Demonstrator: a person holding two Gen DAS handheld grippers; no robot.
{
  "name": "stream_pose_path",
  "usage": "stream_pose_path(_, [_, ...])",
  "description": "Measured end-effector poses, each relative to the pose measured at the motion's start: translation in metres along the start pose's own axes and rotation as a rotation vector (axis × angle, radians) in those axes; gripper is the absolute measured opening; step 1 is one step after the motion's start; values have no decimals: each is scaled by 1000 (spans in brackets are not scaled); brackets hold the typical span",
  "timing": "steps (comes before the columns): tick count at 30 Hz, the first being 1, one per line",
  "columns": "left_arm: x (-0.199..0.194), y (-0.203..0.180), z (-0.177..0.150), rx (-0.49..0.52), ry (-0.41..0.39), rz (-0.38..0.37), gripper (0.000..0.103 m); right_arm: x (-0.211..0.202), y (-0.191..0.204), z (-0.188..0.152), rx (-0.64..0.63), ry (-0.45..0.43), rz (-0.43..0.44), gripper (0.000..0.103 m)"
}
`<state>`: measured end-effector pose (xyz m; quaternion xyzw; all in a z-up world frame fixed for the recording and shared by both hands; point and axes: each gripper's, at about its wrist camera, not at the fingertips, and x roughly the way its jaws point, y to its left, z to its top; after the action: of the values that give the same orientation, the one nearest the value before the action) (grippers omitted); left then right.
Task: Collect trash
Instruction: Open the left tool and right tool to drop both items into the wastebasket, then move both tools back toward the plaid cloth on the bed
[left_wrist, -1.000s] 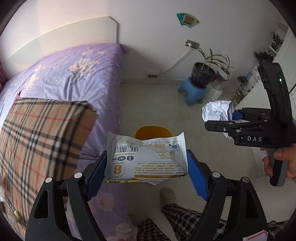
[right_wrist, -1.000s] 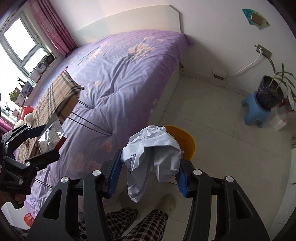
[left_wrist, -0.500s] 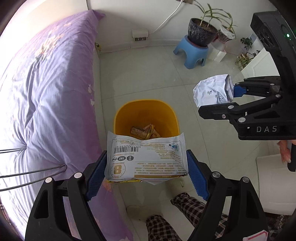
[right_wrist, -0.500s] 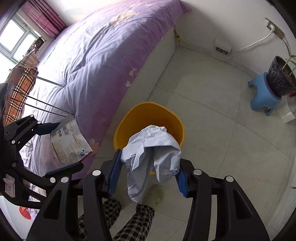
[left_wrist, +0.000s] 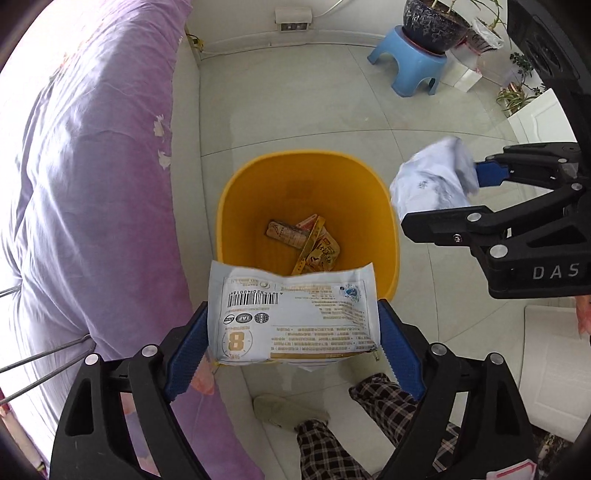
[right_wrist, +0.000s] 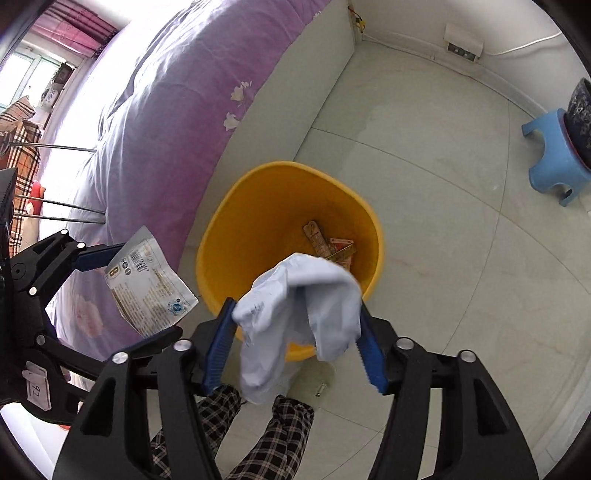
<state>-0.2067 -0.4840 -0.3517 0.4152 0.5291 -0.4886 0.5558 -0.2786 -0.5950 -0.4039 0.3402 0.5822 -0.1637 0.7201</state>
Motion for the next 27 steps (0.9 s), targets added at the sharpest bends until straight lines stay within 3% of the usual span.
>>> stream_pose_path(14, [-16,0,0,-26,-23,0,92,-28,-10,-3,45,-45,-4,69])
stream_pose_path(27, [-100,5,-33,-72,-132,-5,92,-112,42,-29,-69,-150,-72,69])
